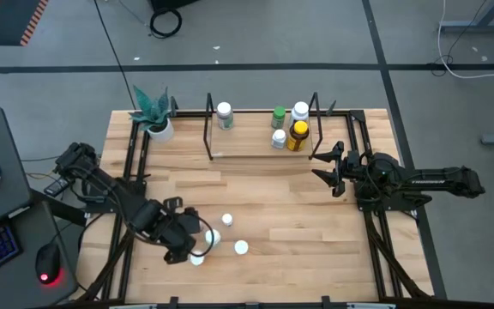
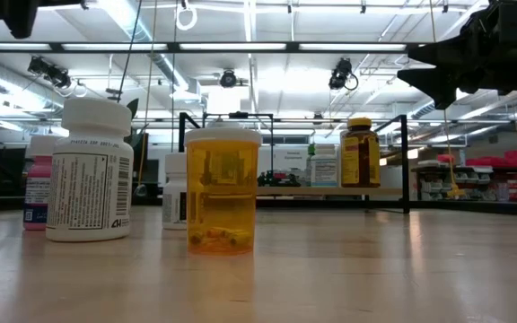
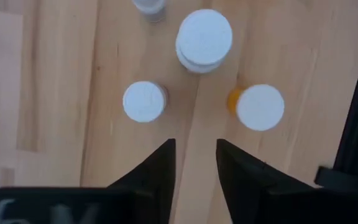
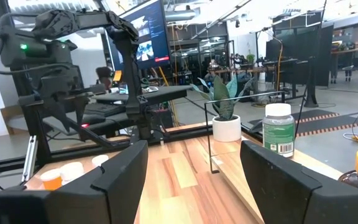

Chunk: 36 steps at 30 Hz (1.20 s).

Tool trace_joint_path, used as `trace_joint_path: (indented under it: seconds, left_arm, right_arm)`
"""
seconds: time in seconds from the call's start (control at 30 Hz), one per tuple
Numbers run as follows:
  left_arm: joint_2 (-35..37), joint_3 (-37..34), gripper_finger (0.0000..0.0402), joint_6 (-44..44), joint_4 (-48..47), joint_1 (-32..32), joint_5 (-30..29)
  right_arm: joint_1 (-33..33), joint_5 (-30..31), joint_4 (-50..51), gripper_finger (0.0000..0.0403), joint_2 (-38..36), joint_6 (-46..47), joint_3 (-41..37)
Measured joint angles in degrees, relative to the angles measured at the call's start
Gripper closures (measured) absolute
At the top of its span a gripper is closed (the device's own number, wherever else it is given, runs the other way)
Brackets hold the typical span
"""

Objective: Pick and place medicine bottles onto shelf by color
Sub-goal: Put the small white medicine bottle on the shelf

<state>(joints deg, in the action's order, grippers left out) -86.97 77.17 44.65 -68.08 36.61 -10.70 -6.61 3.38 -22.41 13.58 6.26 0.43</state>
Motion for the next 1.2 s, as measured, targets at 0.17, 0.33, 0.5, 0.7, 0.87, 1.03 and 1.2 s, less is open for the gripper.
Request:
trace_joint_path:
  seconds: [0.17, 0.33, 0.5, 0.7, 0.87, 1.03, 1.2]
  left_arm:
    - [-1.4, 0.0, 0.0206, 1.2, 0.39, 0.93, -1.23]
    - [-4.2, 0.02, 0.0139, 1.35, 0.83, 0.05, -2.62]
    - [-6.83, 0.0, 0.0133, 0.24, 2.05, -2.13, 0.55]
    - [-8.02, 0.0, 0.0158, -4.51, 8.14, -4.36, 0.74]
    - [-10.74, 0.0, 0.0153, -4.89, 7.27, -5.99, 1.84]
    - [-12.44, 0.0, 0.0121, -6.13, 8.35, -6.81, 3.13]
    - [-12.91, 0.02, 0.0094, -6.34, 10.04, -7.33, 5.04]
  right_arm:
    - [0.0, 0.0, 0.0, 0.0138, 0.02, 0.0, 0.0]
    - [0.0, 0.0, 0.0, 0.0138, 0.0, 0.0, 0.0]
    - [0.0, 0.0, 0.0, 0.0138, 0.02, 0.0, 0.0]
    - [0.0, 0.0, 0.02, 0.0138, 0.02, 0.0, 0.0]
    - [0.0, 0.0, 0.02, 0.0138, 0.02, 0.0, 0.0]
    - [0.0, 0.0, 0.0, 0.0138, 0.02, 0.0, 0.0]
    - [0.0, 0.0, 0.02, 0.0138, 0.02, 0.0, 0.0]
